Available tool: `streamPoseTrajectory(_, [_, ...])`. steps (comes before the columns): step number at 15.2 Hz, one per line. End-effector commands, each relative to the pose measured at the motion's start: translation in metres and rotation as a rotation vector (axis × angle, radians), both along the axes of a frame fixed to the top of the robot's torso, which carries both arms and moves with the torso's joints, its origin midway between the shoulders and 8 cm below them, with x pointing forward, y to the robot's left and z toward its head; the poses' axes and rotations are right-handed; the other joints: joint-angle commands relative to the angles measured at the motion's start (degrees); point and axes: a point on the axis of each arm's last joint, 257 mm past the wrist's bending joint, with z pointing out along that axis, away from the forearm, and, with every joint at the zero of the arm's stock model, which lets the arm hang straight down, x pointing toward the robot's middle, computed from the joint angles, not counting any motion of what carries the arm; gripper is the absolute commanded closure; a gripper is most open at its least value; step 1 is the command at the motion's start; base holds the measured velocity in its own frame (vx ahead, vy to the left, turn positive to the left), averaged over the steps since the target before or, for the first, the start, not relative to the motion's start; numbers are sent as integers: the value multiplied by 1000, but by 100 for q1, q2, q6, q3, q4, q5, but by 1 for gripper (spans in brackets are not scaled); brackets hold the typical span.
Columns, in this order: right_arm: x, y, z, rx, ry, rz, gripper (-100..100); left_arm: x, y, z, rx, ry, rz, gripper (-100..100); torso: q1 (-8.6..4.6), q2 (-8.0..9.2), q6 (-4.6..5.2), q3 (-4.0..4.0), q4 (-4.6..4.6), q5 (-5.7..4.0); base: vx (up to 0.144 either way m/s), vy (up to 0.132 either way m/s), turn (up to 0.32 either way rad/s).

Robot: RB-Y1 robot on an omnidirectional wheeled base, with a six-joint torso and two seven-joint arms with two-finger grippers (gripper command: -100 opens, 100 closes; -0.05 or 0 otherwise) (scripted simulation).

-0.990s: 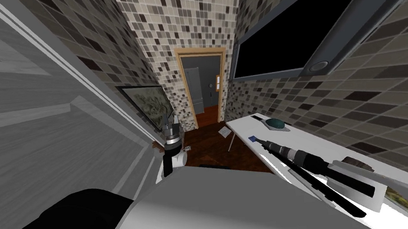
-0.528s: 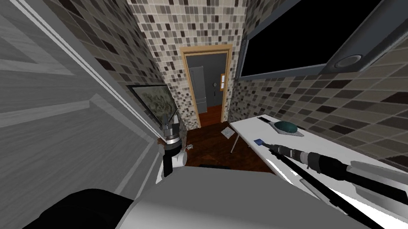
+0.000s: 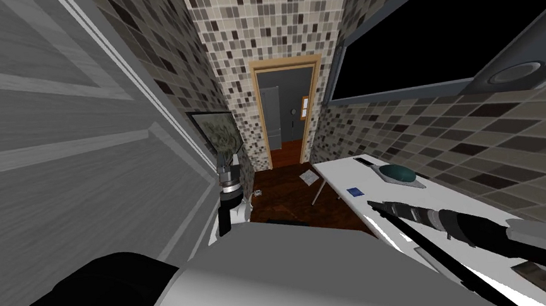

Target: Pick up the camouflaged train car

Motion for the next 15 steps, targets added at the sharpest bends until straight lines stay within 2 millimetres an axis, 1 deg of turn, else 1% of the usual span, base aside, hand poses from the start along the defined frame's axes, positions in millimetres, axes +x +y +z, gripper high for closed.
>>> streamPoseTrajectory(1, [-13, -13, -1, -37, 39, 8, -100, 0, 0, 0, 0, 0, 0, 0, 0, 0, 0, 0, 0, 0, -63, 28, 93])
streamPoseTrajectory(2, [-27, -28, -3, -75, 84, 14, -100, 0, 0, 0, 0, 0, 0, 0, 0, 2, 2, 2, 1, 0, -72, 39, 120])
streamPoseTrajectory(3, [-26, -28, -2, -77, 85, 15, -100, 0, 0, 0, 0, 0, 0, 0, 2, 5, 0, 3, 1, 0, -71, 42, 106])
streamPoseTrajectory(4, [-40, -42, -3, -113, 128, 22, -100, 0, 0, 0, 0, 0, 0, 0, 4, 7, 2, 4, 2, 0, -71, 43, 120])
streamPoseTrajectory(5, [-40, -42, -3, -113, 128, 22, -100, 0, 0, 0, 0, 0, 0, 0, 5, 8, 1, 5, 2, 1, -72, 40, 88])
streamPoseTrajectory(7, [-66, -66, -3, -174, 208, 34, -100, 0, 0, 0, 0, 0, 0, 0, 8, 12, 2, 7, 3, 2, -95, 62, 108])
streamPoseTrajectory(8, [-66, -66, -3, -174, 208, 34, -100, 0, 0, 0, 0, 0, 0, 0, 13, 19, 2, 11, 4, 2, -105, 64, 77])
streamPoseTrajectory(10, [-87, -84, -2, -217, 273, 44, -100, 0, 0, 0, 0, 0, 0, 0, 12, 23, 3, 14, 6, 3, -108, 56, 84])
streamPoseTrajectory(11, [-87, -84, -2, -217, 273, 44, -100, 0, 0, 0, 0, 0, 0, 0, 12, 26, 2, 15, 6, 3, -88, 55, 69])
streamPoseTrajectory(12, [-101, -95, -1, -244, 317, 50, -100, 0, 0, 0, 0, 0, 0, 0, 12, 22, 4, 14, 6, 2, -76, 58, 71])
streamPoseTrajectory(13, [-108, -99, 0, -255, 336, 52, -100, 0, 0, 0, 0, 0, 0, 0, 12, 19, 3, 12, 5, 2, -98, 63, 79])
streamPoseTrajectory(14, [-98, -90, -2, -237, 307, 47, -100, 0, 0, 0, 0, 0, 0, 0, 13, 22, 3, 13, 5, 3, -64, 37, 22])
streamPoseTrajectory(15, [-110, -91, -10, -237, 317, 38, -100, 0, 0, 0, 0, 0, 0, 0, 7, 15, 4, 10, 5, 1, -2, 7, 66])
